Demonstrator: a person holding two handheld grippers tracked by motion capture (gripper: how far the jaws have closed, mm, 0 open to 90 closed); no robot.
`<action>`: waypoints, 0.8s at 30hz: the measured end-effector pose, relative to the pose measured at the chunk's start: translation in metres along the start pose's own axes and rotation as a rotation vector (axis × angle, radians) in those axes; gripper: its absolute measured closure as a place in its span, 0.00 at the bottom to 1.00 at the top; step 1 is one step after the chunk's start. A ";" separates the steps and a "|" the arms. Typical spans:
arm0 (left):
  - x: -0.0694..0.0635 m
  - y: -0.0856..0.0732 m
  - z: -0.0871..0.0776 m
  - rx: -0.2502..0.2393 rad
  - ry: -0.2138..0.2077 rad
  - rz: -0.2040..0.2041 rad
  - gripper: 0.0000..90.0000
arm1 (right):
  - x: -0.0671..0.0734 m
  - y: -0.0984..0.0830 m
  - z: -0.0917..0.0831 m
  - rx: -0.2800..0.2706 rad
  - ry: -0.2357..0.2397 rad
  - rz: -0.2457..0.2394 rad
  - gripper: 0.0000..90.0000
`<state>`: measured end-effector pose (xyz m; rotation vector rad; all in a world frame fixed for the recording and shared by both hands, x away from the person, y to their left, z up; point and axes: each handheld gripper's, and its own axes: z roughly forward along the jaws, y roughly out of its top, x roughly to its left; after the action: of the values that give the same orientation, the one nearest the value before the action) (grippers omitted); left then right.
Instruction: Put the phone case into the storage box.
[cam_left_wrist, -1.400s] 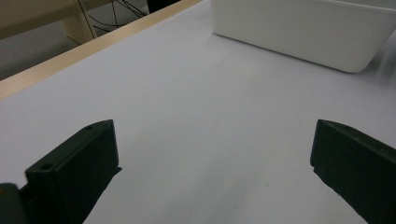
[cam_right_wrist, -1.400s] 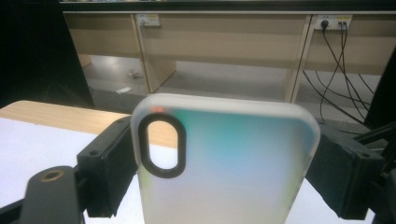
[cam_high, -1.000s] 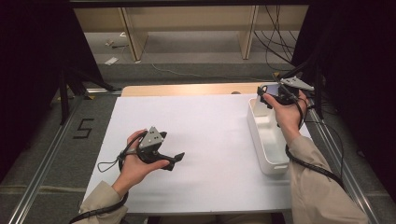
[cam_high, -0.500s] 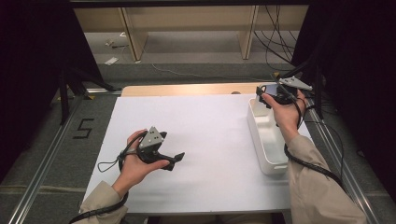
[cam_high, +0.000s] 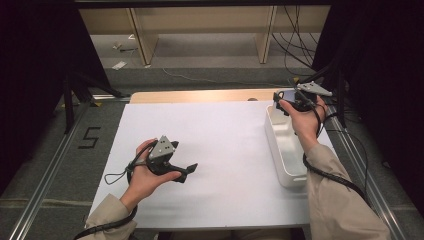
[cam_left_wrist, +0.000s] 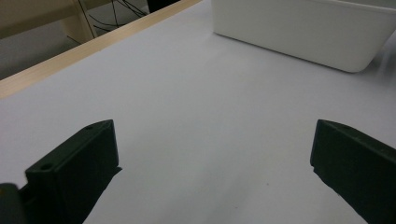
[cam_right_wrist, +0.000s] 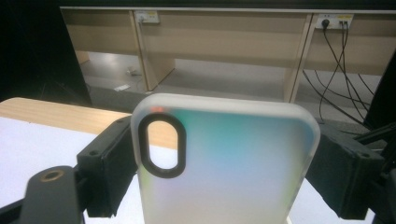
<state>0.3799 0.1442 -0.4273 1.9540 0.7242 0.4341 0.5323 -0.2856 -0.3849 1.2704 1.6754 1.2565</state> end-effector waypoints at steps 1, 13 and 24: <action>0.000 0.000 0.000 0.001 0.000 0.000 0.01 | 0.000 0.000 0.000 0.000 -0.001 0.001 0.20; 0.000 0.000 0.000 0.000 -0.001 0.000 0.01 | -0.002 -0.001 0.002 0.006 -0.007 -0.003 0.20; 0.001 0.000 0.000 0.001 0.002 0.000 0.01 | 0.000 -0.001 0.005 0.007 -0.008 -0.012 0.20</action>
<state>0.3802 0.1447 -0.4275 1.9547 0.7250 0.4358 0.5369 -0.2838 -0.3874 1.2665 1.6802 1.2379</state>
